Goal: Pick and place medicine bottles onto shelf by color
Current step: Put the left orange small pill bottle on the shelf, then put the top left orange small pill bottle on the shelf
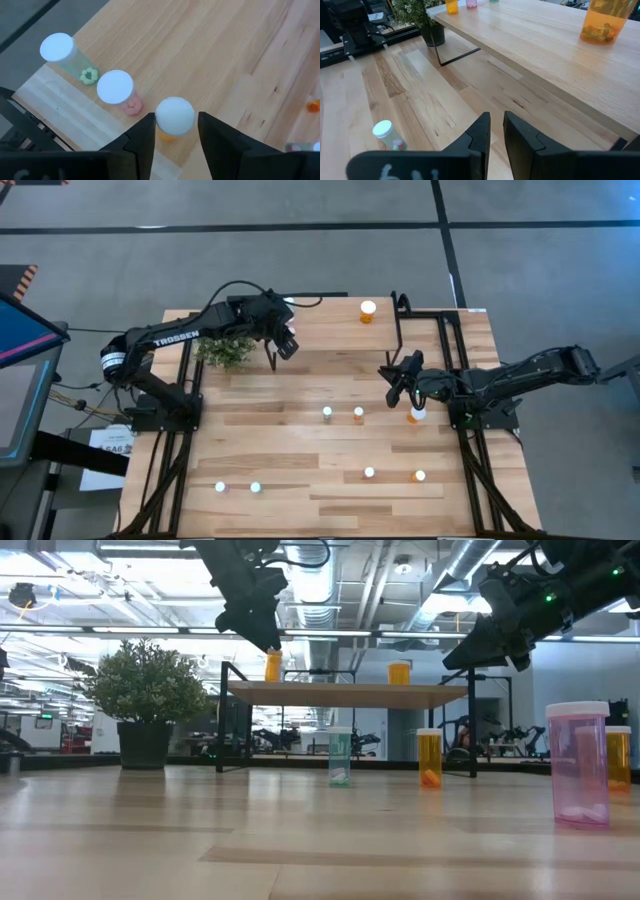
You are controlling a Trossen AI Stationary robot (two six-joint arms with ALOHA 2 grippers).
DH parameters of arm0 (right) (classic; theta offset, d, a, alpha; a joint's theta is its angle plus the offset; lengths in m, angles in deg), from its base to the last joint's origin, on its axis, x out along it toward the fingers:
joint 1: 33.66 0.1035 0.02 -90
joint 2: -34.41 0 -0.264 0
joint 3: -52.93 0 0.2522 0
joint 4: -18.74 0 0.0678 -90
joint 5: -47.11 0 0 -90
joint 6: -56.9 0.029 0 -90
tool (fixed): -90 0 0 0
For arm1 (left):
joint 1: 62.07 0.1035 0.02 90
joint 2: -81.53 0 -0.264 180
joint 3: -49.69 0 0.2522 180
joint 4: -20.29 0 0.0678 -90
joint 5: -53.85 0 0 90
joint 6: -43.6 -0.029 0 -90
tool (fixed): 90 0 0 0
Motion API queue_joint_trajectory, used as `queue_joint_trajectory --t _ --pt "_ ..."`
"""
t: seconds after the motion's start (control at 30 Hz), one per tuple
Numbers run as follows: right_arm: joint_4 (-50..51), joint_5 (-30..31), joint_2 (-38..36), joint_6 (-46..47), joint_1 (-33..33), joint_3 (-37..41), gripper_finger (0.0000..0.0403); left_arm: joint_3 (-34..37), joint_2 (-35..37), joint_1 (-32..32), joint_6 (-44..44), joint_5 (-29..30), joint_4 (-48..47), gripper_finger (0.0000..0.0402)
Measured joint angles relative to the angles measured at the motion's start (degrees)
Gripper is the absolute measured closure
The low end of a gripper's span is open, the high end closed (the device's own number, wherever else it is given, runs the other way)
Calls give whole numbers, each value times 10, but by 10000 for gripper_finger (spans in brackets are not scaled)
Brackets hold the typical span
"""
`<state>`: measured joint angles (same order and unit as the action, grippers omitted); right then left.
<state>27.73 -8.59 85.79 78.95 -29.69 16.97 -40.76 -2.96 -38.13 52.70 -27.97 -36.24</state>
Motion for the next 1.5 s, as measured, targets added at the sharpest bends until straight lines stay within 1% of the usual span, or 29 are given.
queue_joint_trajectory --t 0.13,0.4,0.6,0.8,1.0,1.13,1.27,1.4,1.5 --pt "0 0 0 0 0 0 327 0 0 0 1 2 0 264" --pt "0 0 0 0 0 0 327 0 0 0 5 29 -1 264" --pt "0 0 0 0 0 0 327 0 8 0 6 31 -4 264" --pt "0 0 0 0 0 0 327 0 39 0 11 37 -13 264" --pt "0 0 0 0 0 0 327 0 100 -10 12 63 -13 264" --pt "0 0 0 0 0 0 327 0 145 -46 16 87 -14 264" --pt "0 0 0 0 0 0 327 0 178 -112 27 155 -6 264" --pt "0 0 0 0 0 0 327 17 180 -189 32 208 26 264" --pt "0 0 0 0 0 0 327 53 179 -233 29 213 84 264"
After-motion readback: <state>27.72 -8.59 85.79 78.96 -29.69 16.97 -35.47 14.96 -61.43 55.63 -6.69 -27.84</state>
